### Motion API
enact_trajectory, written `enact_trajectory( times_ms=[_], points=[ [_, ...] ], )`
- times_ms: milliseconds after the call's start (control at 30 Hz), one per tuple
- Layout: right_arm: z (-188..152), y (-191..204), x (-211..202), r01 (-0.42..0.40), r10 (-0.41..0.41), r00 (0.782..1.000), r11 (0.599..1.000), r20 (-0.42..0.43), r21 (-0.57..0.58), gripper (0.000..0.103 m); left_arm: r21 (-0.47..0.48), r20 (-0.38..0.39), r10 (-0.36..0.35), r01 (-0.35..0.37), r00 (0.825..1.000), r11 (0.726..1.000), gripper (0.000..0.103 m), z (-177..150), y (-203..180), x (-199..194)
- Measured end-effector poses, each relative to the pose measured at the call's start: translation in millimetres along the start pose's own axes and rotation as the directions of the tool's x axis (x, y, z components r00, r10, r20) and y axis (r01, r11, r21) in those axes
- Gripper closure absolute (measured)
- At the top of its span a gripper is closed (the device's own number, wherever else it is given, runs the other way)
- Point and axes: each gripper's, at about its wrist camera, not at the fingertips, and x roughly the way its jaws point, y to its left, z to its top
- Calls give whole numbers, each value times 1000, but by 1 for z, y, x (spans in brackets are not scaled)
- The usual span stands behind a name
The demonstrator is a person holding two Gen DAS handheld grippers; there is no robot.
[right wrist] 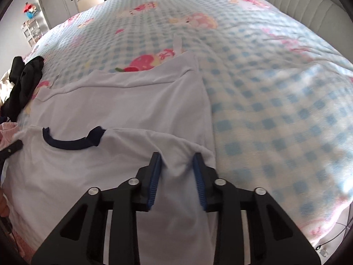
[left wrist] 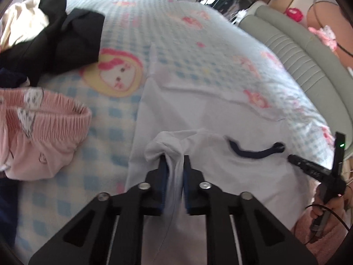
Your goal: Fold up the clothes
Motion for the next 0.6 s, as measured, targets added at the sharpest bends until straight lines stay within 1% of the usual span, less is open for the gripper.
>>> enact_trajectory(
  times_ms=[33,67,100,133,167,233,267,300,333,367,400,433,467,500,533,567,600],
  points=[
    [1,0,-1,1,-1,1000,1000,4,-1,78,-3,15,-22,22,1000,1000,91,3,0,-5],
    [2,-1,-2,3,-3,1000,1000,7,-2,78,-11,3,-14,14,1000,1000,91,7,2,-5],
    [3,-1,-4,4,-4,1000,1000,11,-3,78,-20,-34,27,-28,999,999,88,9,8,2],
    [4,-1,-5,5,-5,1000,1000,15,-4,78,-44,-75,71,-75,995,996,87,9,17,13],
    [4,-1,-6,7,-7,1000,1000,19,-4,78,-69,-109,103,-111,989,991,84,9,26,21],
    [6,-2,-8,10,-9,1000,1000,26,-6,78,-138,-91,44,-56,995,989,81,6,34,13],
    [7,-2,-9,11,-11,999,1000,30,-7,74,-165,-75,19,-31,997,986,73,5,36,8],
    [8,-2,-11,12,-12,999,1000,34,-8,71,-147,-29,21,-25,999,989,64,5,31,-2],
    [9,-3,-12,14,-13,999,1000,37,-9,68,-114,19,31,-29,999,993,62,4,22,-13],
    [10,-3,-13,15,-15,999,1000,41,-10,63,-85,65,40,-34,997,996,61,4,14,-23],
    [11,-3,-14,16,-16,999,1000,45,-10,61,-70,97,51,-44,994,997,61,4,8,-27],
    [11,-3,-15,18,-17,999,1000,48,-11,61,-57,123,62,-55,991,997,61,4,2,-29],
    [12,-4,-16,19,-19,998,1000,52,-12,60,-53,109,75,-69,991,996,61,6,-2,-21],
    [13,-4,-18,21,-20,998,1000,56,-13,60,-39,77,92,-89,993,995,63,7,-8,-14],
    [14,-3,-18,20,-19,998,1000,57,-16,60,-24,46,110,-109,993,994,63,7,-14,-6],
    [13,2,-13,4,-3,999,999,42,-34,60,-6,20,122,-122,992,992,64,8,-20,0],
    [12,8,-9,-11,12,1000,999,26,-51,60,25,29,103,-104,994,994,64,8,-31,0]
  ],
)
